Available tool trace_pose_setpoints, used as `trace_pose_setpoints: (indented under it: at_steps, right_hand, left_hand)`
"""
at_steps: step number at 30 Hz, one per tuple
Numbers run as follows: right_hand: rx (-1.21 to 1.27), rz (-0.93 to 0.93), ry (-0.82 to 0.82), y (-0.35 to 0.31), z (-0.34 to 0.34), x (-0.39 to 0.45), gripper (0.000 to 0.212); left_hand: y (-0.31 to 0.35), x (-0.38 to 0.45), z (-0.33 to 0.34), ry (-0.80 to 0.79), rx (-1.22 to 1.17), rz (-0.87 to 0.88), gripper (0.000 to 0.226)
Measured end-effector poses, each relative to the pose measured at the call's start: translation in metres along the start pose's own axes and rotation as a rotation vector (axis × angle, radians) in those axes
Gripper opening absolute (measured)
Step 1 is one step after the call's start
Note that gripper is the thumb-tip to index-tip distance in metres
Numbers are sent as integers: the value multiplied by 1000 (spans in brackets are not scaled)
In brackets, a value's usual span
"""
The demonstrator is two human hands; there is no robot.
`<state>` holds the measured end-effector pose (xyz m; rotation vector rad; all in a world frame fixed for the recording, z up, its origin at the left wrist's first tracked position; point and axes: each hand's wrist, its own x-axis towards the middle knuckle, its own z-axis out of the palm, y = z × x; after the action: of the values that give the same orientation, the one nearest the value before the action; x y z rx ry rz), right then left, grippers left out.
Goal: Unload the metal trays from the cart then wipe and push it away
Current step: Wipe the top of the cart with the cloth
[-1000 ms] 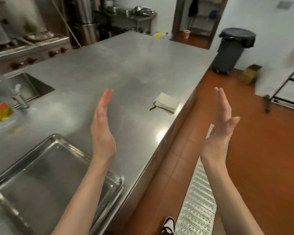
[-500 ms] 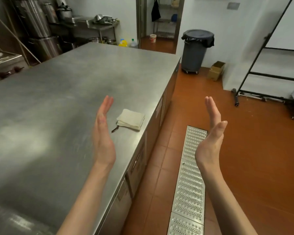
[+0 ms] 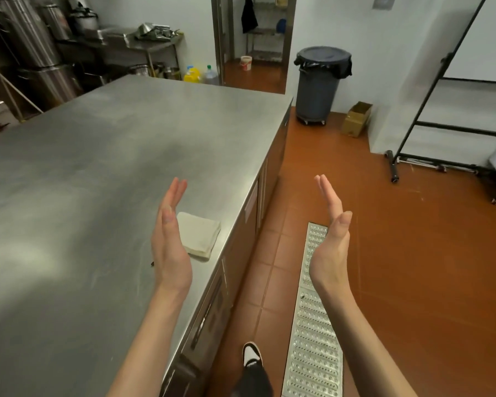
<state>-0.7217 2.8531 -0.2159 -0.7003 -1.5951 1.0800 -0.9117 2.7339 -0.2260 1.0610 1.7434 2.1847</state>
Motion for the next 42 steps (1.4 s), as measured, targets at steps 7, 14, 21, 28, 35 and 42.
trace_pose_setpoints:
  at_steps: [7, 14, 21, 28, 35, 42]
  right_hand:
    - [9, -25, -53, 47, 34, 95, 84]
    - [29, -10, -141, 82, 78, 187, 88]
    - [112, 43, -299, 109, 128, 252, 90]
    - [191, 83, -611, 144, 198, 300, 84]
    - [239, 139, -939, 193, 260, 313, 81]
    - [160, 264, -1297, 256, 302, 289, 83]
  left_hand:
    - [-51, 77, 27, 61, 39, 0, 58]
    - [-89, 159, 42, 160, 60, -13, 56]
    - [-115, 200, 43, 261, 102, -36, 56]
    - [-151, 222, 27, 509, 176, -81, 46]
    - [-184, 211, 16, 788, 325, -203, 56]
    - [-221, 174, 26, 1008, 381, -476, 40]
